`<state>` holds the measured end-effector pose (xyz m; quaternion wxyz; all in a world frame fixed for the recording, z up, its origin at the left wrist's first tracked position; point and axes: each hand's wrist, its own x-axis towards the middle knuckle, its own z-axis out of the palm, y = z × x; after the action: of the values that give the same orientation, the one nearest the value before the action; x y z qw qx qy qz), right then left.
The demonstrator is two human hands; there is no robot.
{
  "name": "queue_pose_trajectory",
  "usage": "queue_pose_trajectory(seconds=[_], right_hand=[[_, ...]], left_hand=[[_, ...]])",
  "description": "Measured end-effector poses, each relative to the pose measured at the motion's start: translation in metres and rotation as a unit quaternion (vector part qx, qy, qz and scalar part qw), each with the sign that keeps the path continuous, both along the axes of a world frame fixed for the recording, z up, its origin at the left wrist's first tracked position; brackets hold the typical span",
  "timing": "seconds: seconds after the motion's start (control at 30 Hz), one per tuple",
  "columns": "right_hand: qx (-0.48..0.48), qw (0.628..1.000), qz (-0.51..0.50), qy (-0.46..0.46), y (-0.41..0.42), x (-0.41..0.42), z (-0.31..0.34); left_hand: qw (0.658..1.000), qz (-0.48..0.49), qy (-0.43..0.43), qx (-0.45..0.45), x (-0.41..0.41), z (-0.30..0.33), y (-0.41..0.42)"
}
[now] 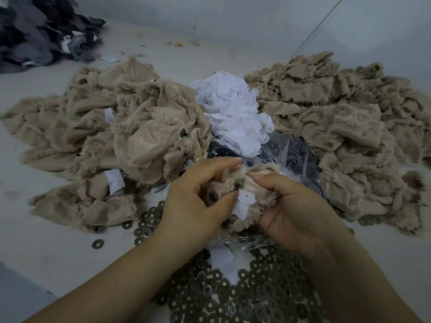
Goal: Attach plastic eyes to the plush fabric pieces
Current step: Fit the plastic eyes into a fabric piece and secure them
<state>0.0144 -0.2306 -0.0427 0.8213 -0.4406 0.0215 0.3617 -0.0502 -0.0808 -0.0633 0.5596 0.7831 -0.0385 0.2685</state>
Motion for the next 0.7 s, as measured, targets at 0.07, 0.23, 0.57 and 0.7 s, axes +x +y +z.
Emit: queue_pose_trajectory(seconds=[0.07,0.23,0.57,0.7], right_hand=[[0.009,1.000,-0.015,-0.004,0.004,-0.003,-0.001],[0.023,0.999,-0.040,0.018,0.009,-0.009,-0.003],[-0.012,0.996,-0.075,0.044,0.007,-0.005,-0.011],[-0.061,0.998,-0.003,0.026,0.006,-0.006,-0.007]], left_hand=[[0.997,-0.001,-0.034,0.075,0.001,0.000,0.000],[0.990,0.001,-0.060,0.128,0.002,-0.004,-0.001],[0.997,-0.026,0.006,0.069,0.000,0.002,0.005],[0.989,-0.085,-0.011,0.122,-0.002,0.004,0.007]])
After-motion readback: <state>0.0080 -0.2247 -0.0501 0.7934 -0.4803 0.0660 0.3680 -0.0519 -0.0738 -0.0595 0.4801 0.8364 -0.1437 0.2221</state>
